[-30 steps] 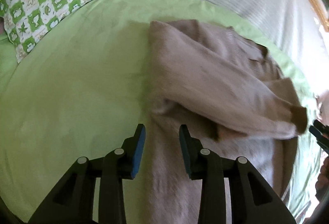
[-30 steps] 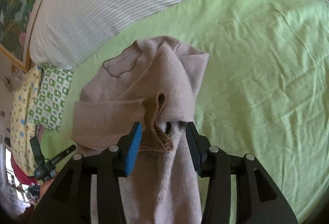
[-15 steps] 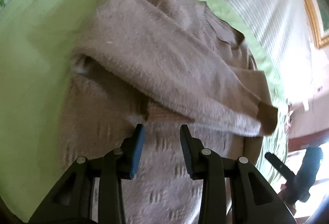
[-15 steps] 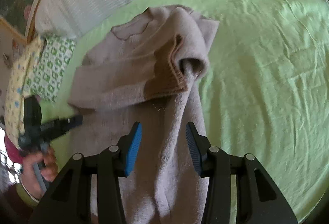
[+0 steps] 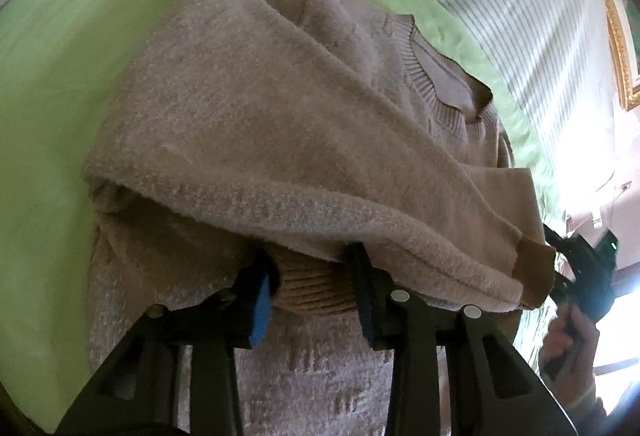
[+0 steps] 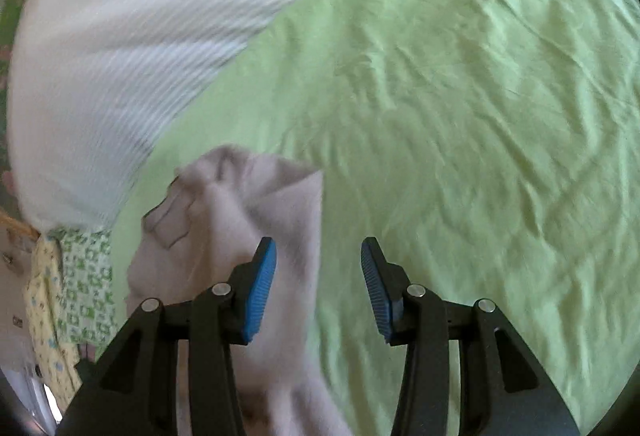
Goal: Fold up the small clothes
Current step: 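Grasp the other brown cuff with the right gripper and fold it across the body, then open the right gripper and release the second sleeve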
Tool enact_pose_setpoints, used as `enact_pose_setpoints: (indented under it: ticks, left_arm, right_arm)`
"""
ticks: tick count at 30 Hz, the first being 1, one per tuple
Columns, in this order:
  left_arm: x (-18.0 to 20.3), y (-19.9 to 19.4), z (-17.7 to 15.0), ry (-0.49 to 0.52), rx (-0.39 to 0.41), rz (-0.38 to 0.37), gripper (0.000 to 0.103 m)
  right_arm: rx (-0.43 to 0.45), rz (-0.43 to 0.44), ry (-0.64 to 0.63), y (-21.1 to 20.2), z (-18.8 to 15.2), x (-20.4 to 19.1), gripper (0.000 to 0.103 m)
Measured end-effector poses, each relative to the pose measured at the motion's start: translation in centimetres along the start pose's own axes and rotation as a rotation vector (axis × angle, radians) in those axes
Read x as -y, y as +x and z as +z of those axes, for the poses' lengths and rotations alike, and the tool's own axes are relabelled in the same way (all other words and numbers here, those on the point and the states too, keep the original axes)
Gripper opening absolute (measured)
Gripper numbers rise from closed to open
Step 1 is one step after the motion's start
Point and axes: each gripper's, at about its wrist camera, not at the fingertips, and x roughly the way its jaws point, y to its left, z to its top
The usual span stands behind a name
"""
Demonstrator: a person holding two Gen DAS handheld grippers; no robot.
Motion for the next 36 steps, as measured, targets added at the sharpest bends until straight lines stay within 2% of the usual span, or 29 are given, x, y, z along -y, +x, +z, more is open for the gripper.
enact_pose_setpoints:
  ticks: [5, 7, 8, 9, 10, 16, 23, 28, 32, 34, 36]
  left_arm:
    - [-0.1, 0.4, 0.1, 0.013, -0.005, -0.04, 0.018]
    - [-0.2, 0.3, 0.2, 0.018, -0.001, -0.061, 0.009]
    - [-0.3, 0.2, 0.2, 0.015, 0.005, -0.077, 0.008]
    - [-0.5, 0.1, 0.2, 0.013, 0.013, -0.092, 0.007]
    - [-0.6, -0.2, 0.2, 0.013, 0.024, -0.11, 0.006]
    - [-0.4, -2.5, 0.1, 0.053, 0.055, -0.174, 0.005]
    - [0.0, -2.9, 0.2, 0.102, 0.068, -0.163, 0.005]
    - [0.3, -3.9, 1.2, 0.16, 0.092, -0.161, 0.005]
    - [0.1, -3.5, 1.3, 0.223, 0.087, -0.099, 0.005]
    - [-0.7, -1.9, 1.2, 0.213, 0.059, -0.064, 0.005]
    - [-1.8, -1.1, 0.9, 0.175, 0.031, -0.073, 0.006]
  right_arm:
    - [-0.079, -0.012, -0.027, 4.8, 0.5, -0.9, 0.046]
    - [-0.075, -0.011, -0.058, 5.4, 0.0, -1.6, 0.045]
    - [-0.076, 0.004, -0.075, 5.7, -0.2, -2.1, 0.042]
    - [-0.081, 0.025, -0.089, 5.9, -0.4, -2.5, 0.016]
    - [-0.085, 0.02, -0.095, 6.0, -0.4, -2.7, 0.008]
    - [0.003, -0.042, -0.164, 2.9, 1.4, -3.2, 0.007]
    - [0.049, -0.07, -0.206, 0.2, 4.9, -2.7, 0.007]
    - [0.044, -0.19, -0.379, 0.9, 4.9, -4.8, 0.007]
    - [0.038, -0.293, -0.493, 2.0, 5.1, -4.9, 0.007]
    - [0.014, -0.343, -0.532, 3.5, 4.9, -4.6, 0.007]
    - [-0.013, -0.357, -0.527, 4.7, 4.5, -3.8, 0.007]
